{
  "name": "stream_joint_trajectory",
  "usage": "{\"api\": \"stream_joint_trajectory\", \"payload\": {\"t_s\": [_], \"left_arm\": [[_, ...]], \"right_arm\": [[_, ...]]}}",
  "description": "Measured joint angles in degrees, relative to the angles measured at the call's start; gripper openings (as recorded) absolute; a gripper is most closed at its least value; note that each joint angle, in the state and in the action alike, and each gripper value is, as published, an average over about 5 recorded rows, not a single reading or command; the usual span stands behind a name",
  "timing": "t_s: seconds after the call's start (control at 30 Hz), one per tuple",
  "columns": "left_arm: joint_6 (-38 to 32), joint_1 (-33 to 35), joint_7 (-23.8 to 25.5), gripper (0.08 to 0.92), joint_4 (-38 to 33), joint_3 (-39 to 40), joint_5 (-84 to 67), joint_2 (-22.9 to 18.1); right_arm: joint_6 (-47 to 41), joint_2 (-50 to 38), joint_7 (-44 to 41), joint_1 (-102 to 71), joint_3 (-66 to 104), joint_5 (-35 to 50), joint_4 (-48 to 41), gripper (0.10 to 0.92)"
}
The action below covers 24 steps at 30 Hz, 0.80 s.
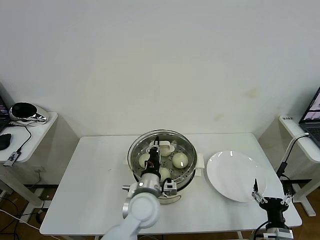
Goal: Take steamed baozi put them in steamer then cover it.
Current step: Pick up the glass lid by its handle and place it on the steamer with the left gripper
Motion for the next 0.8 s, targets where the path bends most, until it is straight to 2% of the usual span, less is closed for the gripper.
{"api": "stream_joint_trajectory", "payload": {"t_s": [0.8], "left_arm": [[-0.8,0.7,-1.5,0.134,5.2,-0.5,3.9,-4.4]], "right_arm": [[1.1,-1.1,-0.4,-0.3,-0.5,0.5,-1.3,0.823]]}}
